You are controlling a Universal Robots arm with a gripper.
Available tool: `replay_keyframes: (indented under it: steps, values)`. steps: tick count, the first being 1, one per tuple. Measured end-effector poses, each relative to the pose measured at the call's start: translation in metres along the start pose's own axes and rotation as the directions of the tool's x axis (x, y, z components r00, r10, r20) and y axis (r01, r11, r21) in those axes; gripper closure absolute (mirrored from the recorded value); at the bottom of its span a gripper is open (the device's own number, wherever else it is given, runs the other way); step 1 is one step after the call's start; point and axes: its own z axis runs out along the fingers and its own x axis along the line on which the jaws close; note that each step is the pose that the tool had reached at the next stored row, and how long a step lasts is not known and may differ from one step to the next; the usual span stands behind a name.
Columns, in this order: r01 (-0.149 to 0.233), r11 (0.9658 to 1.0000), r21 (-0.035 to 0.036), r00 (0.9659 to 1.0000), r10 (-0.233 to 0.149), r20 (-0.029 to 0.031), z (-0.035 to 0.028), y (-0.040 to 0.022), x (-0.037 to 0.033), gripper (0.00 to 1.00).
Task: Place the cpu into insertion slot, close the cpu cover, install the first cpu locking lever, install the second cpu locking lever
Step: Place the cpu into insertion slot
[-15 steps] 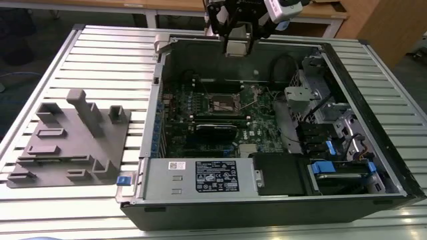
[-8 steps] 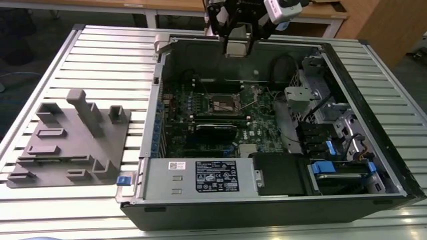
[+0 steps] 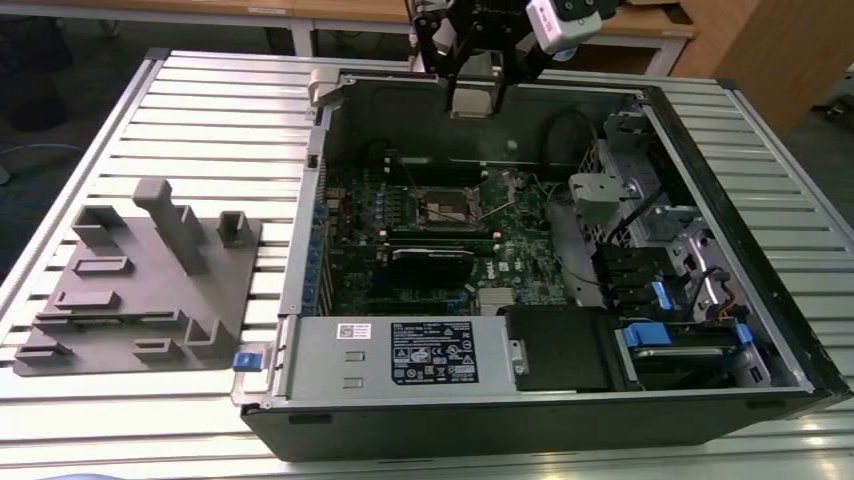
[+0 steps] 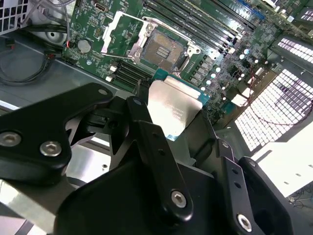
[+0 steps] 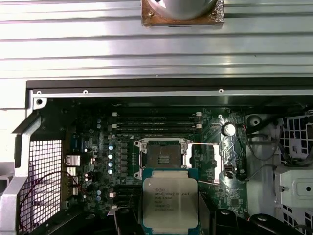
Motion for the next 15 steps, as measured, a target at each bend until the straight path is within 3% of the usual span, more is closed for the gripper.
replay_keyframes:
  steps: [5,15]
  values:
    - [0.0,1.0,-0.0002,1.0,0.0,0.0001,0.0005,0.0,0.0,0.46]
    - [0.0,1.0,0.0001,1.0,0.0,-0.0001,0.0081,-0.0007,-0.0002,0.46]
